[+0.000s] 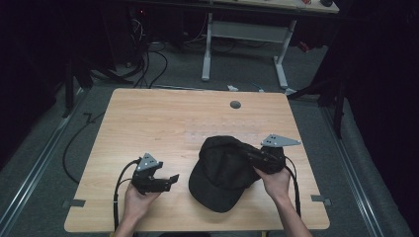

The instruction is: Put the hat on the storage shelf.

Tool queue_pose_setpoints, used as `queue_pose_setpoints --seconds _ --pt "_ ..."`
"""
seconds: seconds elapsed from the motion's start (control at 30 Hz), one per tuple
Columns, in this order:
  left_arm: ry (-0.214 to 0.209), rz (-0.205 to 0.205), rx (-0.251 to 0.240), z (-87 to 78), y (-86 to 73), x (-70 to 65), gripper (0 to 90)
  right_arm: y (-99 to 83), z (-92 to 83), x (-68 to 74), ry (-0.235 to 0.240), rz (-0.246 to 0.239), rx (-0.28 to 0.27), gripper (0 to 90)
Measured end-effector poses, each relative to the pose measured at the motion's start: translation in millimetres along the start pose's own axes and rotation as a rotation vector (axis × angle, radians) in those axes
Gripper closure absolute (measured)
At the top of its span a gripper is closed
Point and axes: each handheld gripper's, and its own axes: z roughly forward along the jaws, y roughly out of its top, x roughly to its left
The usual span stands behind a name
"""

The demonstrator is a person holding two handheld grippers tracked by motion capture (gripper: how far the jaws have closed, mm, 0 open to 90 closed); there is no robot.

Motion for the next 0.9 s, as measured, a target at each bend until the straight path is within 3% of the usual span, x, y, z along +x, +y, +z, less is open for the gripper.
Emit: queue_pose_setpoints --seconds 0.23,0.6,0.9 --pt "-0.111 0.033 0.007 5.9 16.6 -12.4 16.4 0.7 -1.5 -2.0 0.021 0.001 -0.013 83.3" --pt "-0.185 0.053 0.067 22.2 36.1 -20.0 16.7 8.5 -5.3 -0.8 0.012 -0.048 -0.014 83.2" --pt "-0.227 0.058 0.093 28.1 37.6 -23.0 16.9 19.3 -0.7 7.4 0.052 -0.097 -0.027 83.3"
